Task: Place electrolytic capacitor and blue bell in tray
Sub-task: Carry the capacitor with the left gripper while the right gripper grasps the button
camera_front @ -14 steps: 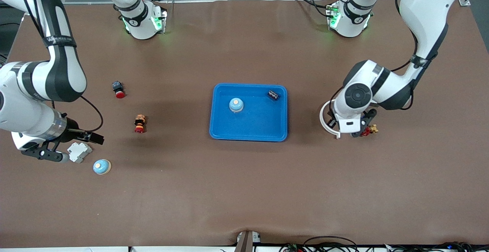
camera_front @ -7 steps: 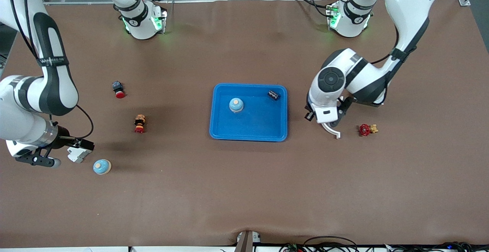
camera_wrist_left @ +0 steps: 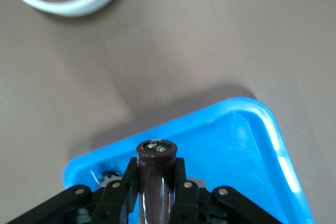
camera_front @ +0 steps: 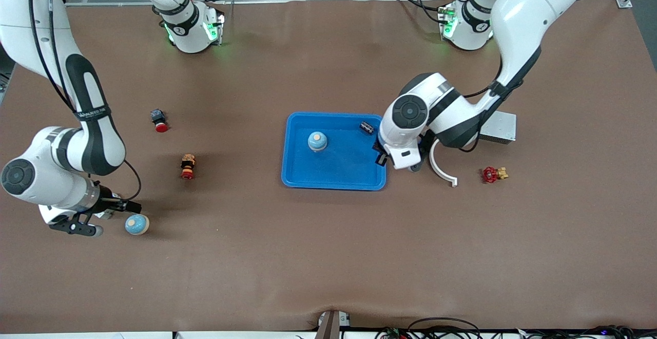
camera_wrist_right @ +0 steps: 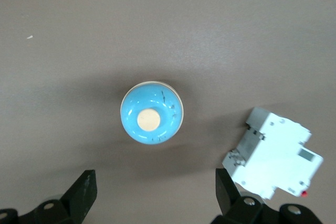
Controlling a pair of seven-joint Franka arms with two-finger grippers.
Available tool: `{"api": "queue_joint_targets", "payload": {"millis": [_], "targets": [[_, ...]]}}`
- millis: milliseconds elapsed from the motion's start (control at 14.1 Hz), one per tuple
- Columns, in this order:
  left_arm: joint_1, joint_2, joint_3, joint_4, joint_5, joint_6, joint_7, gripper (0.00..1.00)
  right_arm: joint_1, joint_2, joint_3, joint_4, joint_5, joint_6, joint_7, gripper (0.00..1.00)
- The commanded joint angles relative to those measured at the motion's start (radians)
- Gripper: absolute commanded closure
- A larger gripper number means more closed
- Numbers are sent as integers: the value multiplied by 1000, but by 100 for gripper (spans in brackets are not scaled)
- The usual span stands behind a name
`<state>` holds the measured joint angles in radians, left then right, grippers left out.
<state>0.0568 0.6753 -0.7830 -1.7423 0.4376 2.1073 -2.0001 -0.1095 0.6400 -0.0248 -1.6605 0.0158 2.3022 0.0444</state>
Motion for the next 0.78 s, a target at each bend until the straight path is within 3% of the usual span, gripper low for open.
{"api": "queue_joint_targets", "payload": {"millis": [0, 353, 565, 707], "targets": [[-73, 47, 57, 75, -11, 20, -34, 100, -7, 49, 8, 68, 3, -6, 0, 0], [-106, 101, 86, 75, 3, 112, -89, 100, -4, 99, 8, 116, 0, -6, 2, 0], [-173, 101, 163, 76, 1, 128, -153, 100, -3, 125, 8, 142, -2, -4, 2, 0], [-186, 104, 179, 76, -5, 129, -155, 100, -3, 147, 8, 165, -2, -4, 5, 0]]}}
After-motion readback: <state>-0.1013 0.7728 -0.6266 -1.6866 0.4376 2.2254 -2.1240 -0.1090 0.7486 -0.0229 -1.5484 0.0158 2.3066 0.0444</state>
